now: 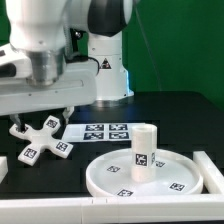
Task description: Assemble round table
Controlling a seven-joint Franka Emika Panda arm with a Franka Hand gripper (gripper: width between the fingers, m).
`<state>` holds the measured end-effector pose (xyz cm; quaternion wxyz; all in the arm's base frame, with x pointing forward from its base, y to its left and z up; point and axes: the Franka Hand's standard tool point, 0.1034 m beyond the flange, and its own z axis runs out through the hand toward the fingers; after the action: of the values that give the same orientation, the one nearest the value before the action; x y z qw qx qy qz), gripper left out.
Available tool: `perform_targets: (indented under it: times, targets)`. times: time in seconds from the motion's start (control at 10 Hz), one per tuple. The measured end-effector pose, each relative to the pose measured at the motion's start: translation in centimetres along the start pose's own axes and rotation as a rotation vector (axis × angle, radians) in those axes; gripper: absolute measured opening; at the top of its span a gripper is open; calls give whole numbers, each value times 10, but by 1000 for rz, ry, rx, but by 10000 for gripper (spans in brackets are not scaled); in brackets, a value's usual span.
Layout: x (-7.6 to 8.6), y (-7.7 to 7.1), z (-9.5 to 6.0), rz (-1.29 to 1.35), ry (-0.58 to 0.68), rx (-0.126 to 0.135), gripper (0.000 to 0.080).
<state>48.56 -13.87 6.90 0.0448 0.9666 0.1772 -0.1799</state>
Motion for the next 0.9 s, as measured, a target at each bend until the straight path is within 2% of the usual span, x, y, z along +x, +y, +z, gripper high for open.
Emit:
perform_targets:
  times: [0.1, 0.2, 0.3, 0.4, 0.7, 0.9]
  targets:
    - [-1, -2, 5, 3, -40, 6, 649]
    - [-5, -6, 5, 8, -120, 25, 649]
    - [-3, -6, 5, 8, -169, 28, 649]
    - [-1, -5, 7, 8, -174, 25, 649]
    - [-20, -3, 24, 6, -220, 24, 649]
    - [-21, -2, 27, -2, -207, 20, 649]
